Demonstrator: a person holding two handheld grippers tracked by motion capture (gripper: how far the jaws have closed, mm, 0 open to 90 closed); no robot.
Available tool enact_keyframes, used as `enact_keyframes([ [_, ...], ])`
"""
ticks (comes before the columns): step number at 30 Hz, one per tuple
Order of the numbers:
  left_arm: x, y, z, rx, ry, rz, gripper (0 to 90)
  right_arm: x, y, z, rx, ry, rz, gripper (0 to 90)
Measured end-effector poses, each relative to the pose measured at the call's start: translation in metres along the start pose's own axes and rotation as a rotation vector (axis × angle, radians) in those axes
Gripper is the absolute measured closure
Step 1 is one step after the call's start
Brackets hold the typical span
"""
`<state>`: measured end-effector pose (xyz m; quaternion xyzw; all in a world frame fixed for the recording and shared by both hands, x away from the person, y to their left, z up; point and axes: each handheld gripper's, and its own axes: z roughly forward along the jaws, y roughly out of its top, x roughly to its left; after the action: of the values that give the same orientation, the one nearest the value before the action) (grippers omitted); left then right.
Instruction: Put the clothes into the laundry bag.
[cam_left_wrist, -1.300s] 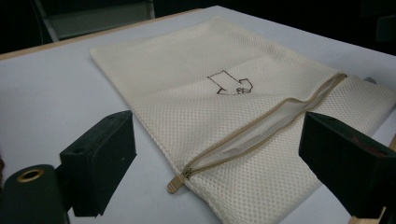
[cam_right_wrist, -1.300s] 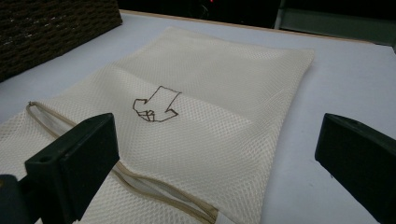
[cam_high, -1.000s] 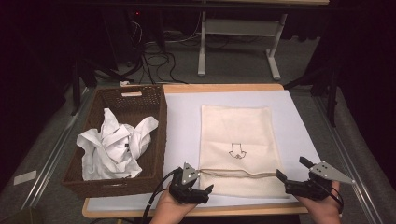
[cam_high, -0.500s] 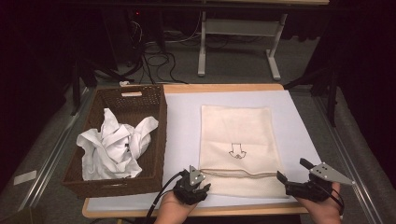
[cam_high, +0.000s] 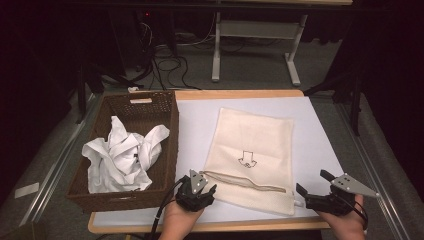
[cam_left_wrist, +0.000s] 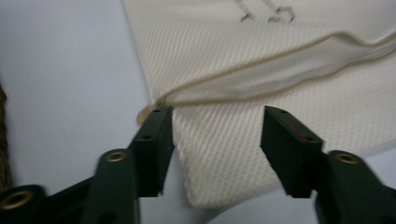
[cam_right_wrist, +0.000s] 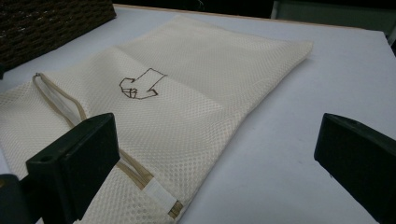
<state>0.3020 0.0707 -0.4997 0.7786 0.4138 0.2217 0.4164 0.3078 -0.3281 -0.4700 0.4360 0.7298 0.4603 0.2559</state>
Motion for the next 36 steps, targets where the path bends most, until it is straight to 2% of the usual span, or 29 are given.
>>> enact_keyframes([
  [3, -0.003, 0.002, -0.008, -0.066, -0.043, 0.006, 33.7, -0.001, 0.000, 0.002, 0.001, 0.002, -0.004, 0.8],
  [6, -0.003, 0.003, -0.015, -0.114, -0.095, -0.002, 32.2, -0.001, 0.000, 0.006, 0.008, 0.004, 0.000, 1.3],
  [7, -0.002, 0.003, -0.016, -0.121, -0.099, -0.004, 32.0, -0.001, -0.001, 0.008, 0.015, 0.002, 0.006, 1.3],
  [8, -0.002, 0.004, -0.016, -0.111, -0.089, -0.007, 30.4, -0.002, 0.000, 0.013, 0.023, -0.001, 0.003, 2.2],
  [9, 0.000, 0.005, -0.016, -0.094, -0.113, -0.028, 30.4, -0.002, 0.000, 0.013, 0.023, -0.001, 0.003, 2.2],
  [11, 0.002, 0.010, -0.015, -0.053, -0.196, -0.077, 28.9, -0.005, 0.004, 0.027, 0.050, 0.015, -0.006, 6.1],
  [13, -0.001, 0.013, -0.018, -0.026, -0.239, -0.053, 26.4, -0.010, 0.013, 0.044, 0.092, 0.001, -0.012, 10.8],
  [15, -0.004, 0.007, -0.022, -0.038, -0.227, -0.007, 23.2, -0.016, 0.022, 0.060, 0.117, -0.031, -0.007, 16.6],
  [16, -0.004, 0.001, -0.023, -0.047, -0.214, 0.003, 22.2, -0.018, 0.027, 0.069, 0.126, -0.039, 0.001, 17.3],
  [18, -0.001, -0.002, -0.021, -0.005, -0.241, -0.030, 16.8, -0.025, 0.036, 0.091, 0.159, -0.069, -0.008, 17.5],
  [19, 0.001, -0.001, -0.021, -0.006, -0.245, -0.037, 15.6, -0.028, 0.040, 0.102, 0.185, -0.085, 0.009, 17.7],
  [22, 0.005, 0.001, -0.028, -0.063, -0.232, -0.046, 16.5, -0.036, 0.048, 0.128, 0.226, -0.122, -0.002, 25.2],
  [23, 0.006, 0.001, -0.030, -0.071, -0.236, -0.051, 16.7, -0.040, 0.051, 0.139, 0.240, -0.113, 0.014, 28.3],
  [25, 0.008, 0.001, -0.034, -0.065, -0.233, -0.050, 16.6, -0.045, 0.054, 0.154, 0.271, -0.133, 0.030, 30.1],
  [27, 0.010, 0.001, -0.035, -0.060, -0.235, -0.070, 15.6, -0.050, 0.056, 0.164, 0.284, -0.137, 0.058, 31.4],
  [28, 0.011, 0.001, -0.035, -0.061, -0.243, -0.078, 15.7, -0.052, 0.058, 0.169, 0.292, -0.155, 0.057, 32.1],
  [30, 0.009, 0.000, -0.034, -0.060, -0.243, -0.064, 15.7, -0.057, 0.060, 0.177, 0.311, -0.175, 0.069, 33.1],
  [33, 0.007, 0.001, -0.033, -0.052, -0.247, -0.044, 15.9, -0.067, 0.059, 0.186, 0.322, -0.186, 0.114, 41.0],
  [35, 0.007, 0.001, -0.034, -0.054, -0.256, -0.063, 15.9, -0.072, 0.055, 0.190, 0.336, -0.162, 0.158, 49.3],
  [36, 0.007, 0.001, -0.034, -0.059, -0.259, -0.069, 16.0, -0.071, 0.055, 0.190, 0.329, -0.181, 0.132, 56.7],
])
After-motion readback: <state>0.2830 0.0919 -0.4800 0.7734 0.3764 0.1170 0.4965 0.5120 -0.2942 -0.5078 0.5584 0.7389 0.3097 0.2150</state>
